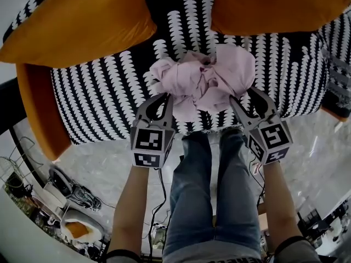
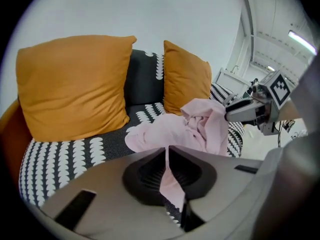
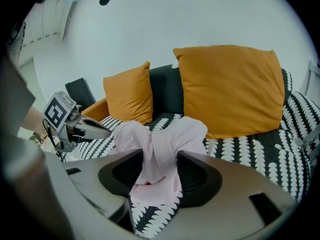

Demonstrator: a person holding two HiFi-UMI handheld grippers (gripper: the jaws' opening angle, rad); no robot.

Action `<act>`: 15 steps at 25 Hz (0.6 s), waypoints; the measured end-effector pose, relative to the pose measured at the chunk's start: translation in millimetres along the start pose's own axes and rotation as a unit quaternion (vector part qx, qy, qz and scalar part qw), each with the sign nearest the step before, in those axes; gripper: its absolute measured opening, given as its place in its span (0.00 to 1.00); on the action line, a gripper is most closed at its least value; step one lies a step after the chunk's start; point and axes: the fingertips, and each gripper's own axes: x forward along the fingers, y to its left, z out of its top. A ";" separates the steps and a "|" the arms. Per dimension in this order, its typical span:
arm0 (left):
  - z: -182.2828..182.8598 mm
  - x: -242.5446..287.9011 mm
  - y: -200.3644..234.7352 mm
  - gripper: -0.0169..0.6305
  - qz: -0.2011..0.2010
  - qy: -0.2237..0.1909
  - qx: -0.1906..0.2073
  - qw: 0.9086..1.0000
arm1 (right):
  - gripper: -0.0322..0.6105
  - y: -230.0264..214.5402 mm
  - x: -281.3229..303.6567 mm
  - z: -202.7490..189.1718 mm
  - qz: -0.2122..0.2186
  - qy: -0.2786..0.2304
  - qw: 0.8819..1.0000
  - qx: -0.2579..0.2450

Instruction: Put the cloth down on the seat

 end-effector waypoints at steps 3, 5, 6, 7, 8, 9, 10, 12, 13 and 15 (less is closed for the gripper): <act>2.3 -4.2 -2.7 0.09 -0.007 -0.012 -0.021 1.000 | 0.33 -7.4 -9.3 3.3 -0.010 -0.013 1.000 0.009; 1.9 -4.3 -6.8 0.09 -0.011 -0.017 -0.021 1.000 | 0.28 -6.3 -11.5 4.0 -0.004 -0.020 1.000 0.012; 0.4 -3.3 -10.1 0.08 -0.013 -0.017 -0.019 1.000 | 0.24 -4.6 -11.9 3.2 0.002 -0.023 1.000 0.012; -2.0 -1.2 -14.7 0.08 -0.014 -0.016 -0.017 1.000 | 0.22 -3.5 -12.0 1.1 0.007 -0.025 1.000 0.010; -5.6 2.3 -21.0 0.08 -0.016 -0.014 -0.015 1.000 | 0.19 -4.2 -12.3 -2.6 0.009 -0.027 1.000 0.008; -9.9 7.8 -29.1 0.07 -0.018 -0.013 -0.014 1.000 | 0.16 -7.1 -12.5 -8.6 0.009 -0.030 1.000 0.006; -15.0 15.4 -38.3 0.07 -0.020 -0.014 -0.012 1.000 | 0.11 -11.8 -12.0 -17.0 0.008 -0.033 0.999 0.004; -28.8 34.9 -55.5 0.07 -0.022 -0.015 -0.005 1.000 | 0.05 -21.2 -6.5 -40.2 0.016 -0.043 0.999 0.010; -36.2 44.3 -62.4 0.07 -0.024 -0.016 -0.002 1.000 | 0.05 -23.6 -2.2 -52.8 0.025 -0.049 0.998 0.015; -45.7 54.5 -75.0 0.07 -0.032 -0.018 -0.005 0.999 | 0.04 -22.0 0.9 -71.1 0.045 -0.053 0.997 0.021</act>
